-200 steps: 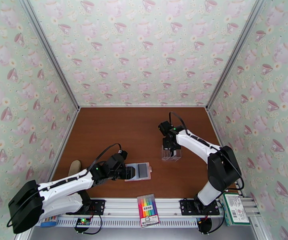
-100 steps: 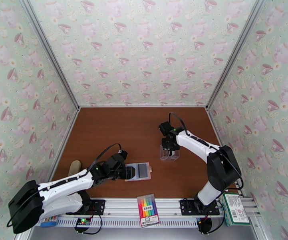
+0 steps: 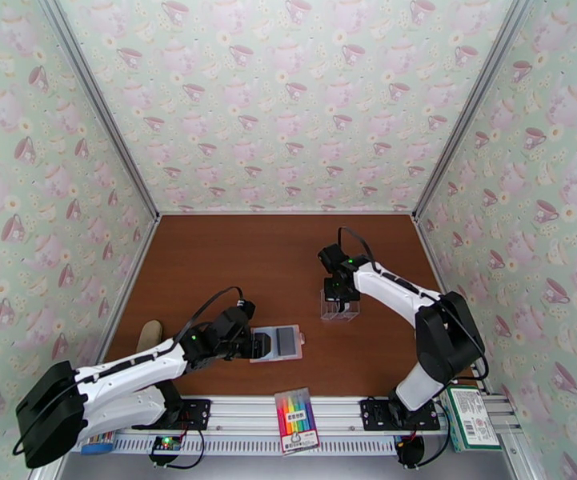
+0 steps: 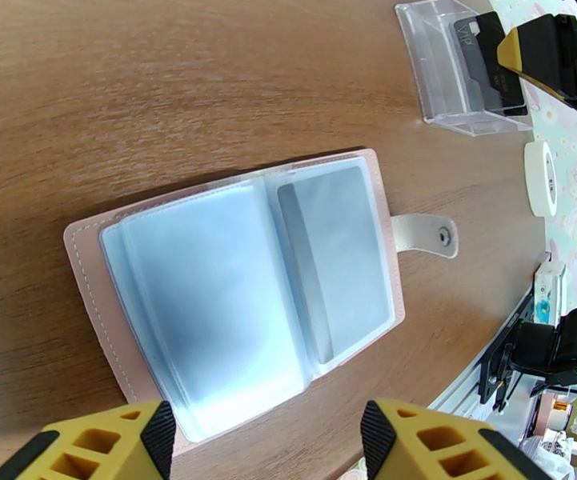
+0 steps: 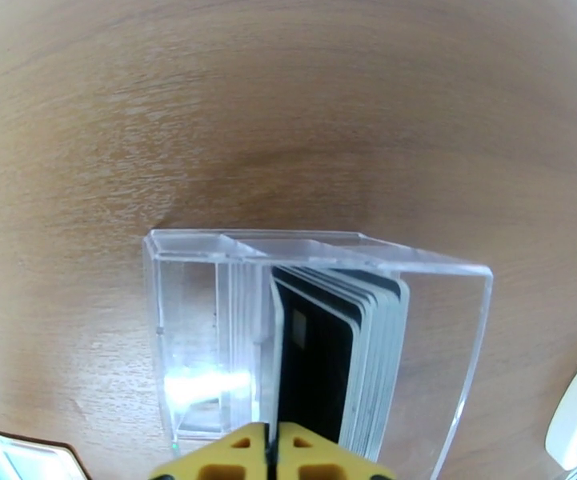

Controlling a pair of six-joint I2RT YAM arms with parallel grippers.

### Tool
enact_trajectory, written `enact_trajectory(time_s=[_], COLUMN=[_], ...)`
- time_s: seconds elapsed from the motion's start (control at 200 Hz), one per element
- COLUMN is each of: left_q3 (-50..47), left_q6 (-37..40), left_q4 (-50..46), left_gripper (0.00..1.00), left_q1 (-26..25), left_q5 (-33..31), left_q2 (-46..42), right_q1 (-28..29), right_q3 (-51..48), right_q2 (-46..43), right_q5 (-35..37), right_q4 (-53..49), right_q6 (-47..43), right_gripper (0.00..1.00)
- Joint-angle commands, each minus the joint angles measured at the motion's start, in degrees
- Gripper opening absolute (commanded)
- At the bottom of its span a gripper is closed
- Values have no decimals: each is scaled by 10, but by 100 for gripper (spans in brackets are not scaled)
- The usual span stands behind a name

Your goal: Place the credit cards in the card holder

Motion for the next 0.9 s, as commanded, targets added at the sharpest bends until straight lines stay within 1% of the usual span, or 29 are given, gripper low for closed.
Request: enact_trajectory(time_s=[0.0,0.175,0.366,0.486,0.631,0.701,0.891], left_q3=[-7,3,19,33,65,78,121], left_q6=[-1,2,27,48,74,82,76], left_q4=[2,5,10,40,88,114,166], left_gripper=[68,68,68,69,73,75,75], left_q1=[3,2,3,5,5,9,34], left_q5=[4,14,26,59,111,129,191], left_q2=[-11,-18,-56,-71,-62,-50,2], right_q1=[-1,-6,-18,-28,-35,-39,-47], right_q3=[1,4,-30,-59,-90,-98,-100], right_q2=[-44,-104,-189,-235,-281,-298,-330], right_q5=[17,12,-38,-87,-158,-195,-285], right_q4=[-11,-25,25,66,108,121,138], right_q6=[6,2,-26,-37,-43,-41,-26], right_gripper=[2,0,0,0,0,0,0])
